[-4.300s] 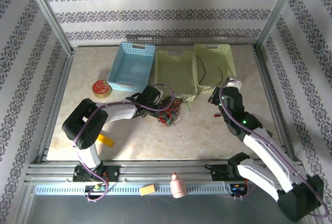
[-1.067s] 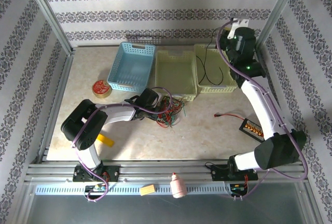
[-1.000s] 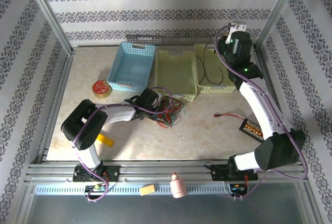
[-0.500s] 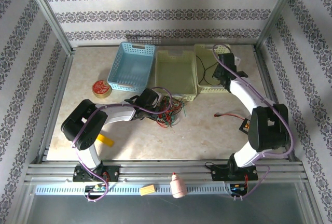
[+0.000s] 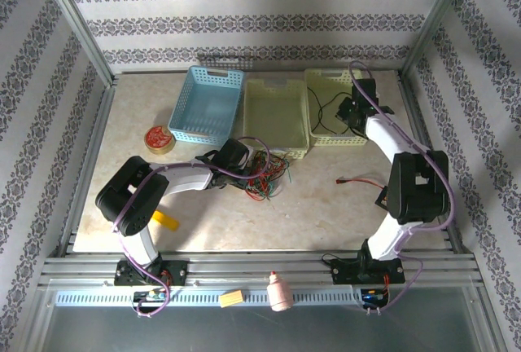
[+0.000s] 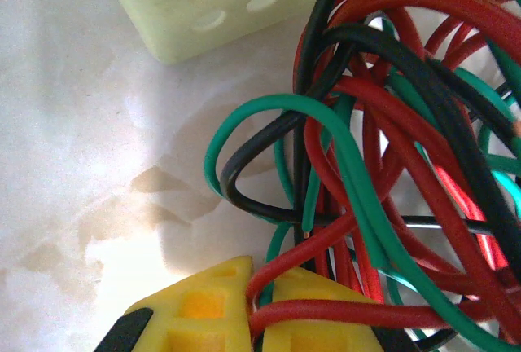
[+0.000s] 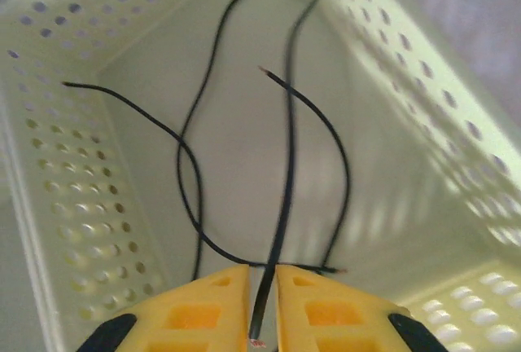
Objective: Untangle the cables
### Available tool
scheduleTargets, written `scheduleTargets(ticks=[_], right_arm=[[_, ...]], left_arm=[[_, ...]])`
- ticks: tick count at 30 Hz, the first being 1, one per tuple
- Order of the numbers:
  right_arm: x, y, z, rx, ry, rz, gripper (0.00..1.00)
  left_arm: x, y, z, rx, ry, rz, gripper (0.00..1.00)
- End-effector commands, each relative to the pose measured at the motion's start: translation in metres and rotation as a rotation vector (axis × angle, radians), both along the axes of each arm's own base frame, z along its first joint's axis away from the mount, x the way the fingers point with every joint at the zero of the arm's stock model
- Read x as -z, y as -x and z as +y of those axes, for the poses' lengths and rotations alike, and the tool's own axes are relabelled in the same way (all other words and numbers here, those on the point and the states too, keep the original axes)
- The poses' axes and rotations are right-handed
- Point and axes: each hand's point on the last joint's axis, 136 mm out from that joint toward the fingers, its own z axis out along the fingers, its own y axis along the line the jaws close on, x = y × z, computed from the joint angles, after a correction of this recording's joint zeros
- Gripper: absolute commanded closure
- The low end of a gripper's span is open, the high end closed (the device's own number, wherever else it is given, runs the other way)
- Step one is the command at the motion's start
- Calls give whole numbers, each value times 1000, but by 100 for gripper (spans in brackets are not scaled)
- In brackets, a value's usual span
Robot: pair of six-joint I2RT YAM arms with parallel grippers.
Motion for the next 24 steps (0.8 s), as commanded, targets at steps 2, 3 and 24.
scheduleTargets(ticks=[2,3,24], right_arm=[[-3,-12,30,-105,-80,7,44],[-6,-12,34,-122,-73,8,36],[-47,137,194,-726,205,-192,29]], left_arm=[[11,15,10,6,-57,54,100],[11,15,11,5,-58,54,100],[7,13,7,15,-38,36,100]])
